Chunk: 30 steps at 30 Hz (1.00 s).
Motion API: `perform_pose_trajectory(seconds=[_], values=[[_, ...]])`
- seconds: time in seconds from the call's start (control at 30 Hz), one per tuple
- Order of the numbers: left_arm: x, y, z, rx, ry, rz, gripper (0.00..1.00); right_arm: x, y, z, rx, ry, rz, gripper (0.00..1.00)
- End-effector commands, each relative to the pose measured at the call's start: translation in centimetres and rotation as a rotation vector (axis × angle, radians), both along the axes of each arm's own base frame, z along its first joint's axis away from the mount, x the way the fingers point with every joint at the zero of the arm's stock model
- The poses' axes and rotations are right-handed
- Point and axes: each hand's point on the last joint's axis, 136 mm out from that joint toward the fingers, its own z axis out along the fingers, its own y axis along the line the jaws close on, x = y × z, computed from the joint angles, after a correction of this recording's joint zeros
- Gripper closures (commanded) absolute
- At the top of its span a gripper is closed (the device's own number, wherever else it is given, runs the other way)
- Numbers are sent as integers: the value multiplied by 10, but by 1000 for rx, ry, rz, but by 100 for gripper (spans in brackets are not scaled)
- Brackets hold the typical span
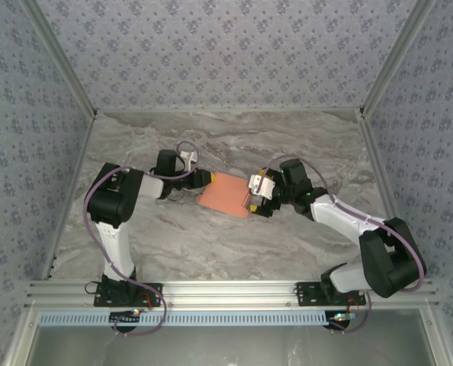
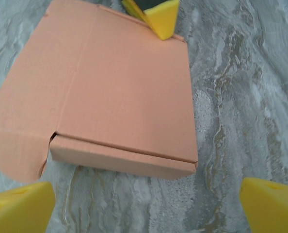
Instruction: Fold the paper box
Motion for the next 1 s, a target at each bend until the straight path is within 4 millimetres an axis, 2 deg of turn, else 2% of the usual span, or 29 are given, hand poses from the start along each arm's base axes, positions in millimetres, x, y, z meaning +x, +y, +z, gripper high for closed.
perform_pose_trajectory(seconds=[0.0, 0.23, 0.33, 0.53, 0.6, 0.63, 0.67, 0.8, 0.83, 0.9, 0.97], values=[[-25, 26, -72, 159, 221, 65, 77, -10, -8, -15, -159, -118, 142, 0], [-25, 26, -74, 161, 223, 66, 78, 13, -1, -23, -377, -409, 183, 0], [-24, 26, -75, 160, 225, 66, 78, 21, 11, -19, -407, -544, 191, 0], [-25, 26, -75, 156, 229, 62, 78, 29, 31, -28, -422, -655, 211, 2], [-26, 25, -76, 155, 232, 60, 78, 28, 39, -31, -426, -662, 233, 7], [-27, 25, -76, 155, 232, 59, 78, 29, 42, -33, -432, -662, 239, 12], [-26, 25, -76, 154, 230, 59, 78, 30, 44, -33, -435, -670, 240, 20], [-25, 24, -74, 146, 230, 56, 78, 33, 49, -32, -422, -688, 236, 37], [-25, 24, -71, 142, 227, 56, 76, 32, 50, -30, -412, -684, 239, 37], [-24, 25, -66, 128, 222, 63, 72, 27, 52, -31, -399, -663, 248, 46], [-17, 29, -53, 92, 191, 102, 65, 23, 49, -35, -389, -611, 255, 52]])
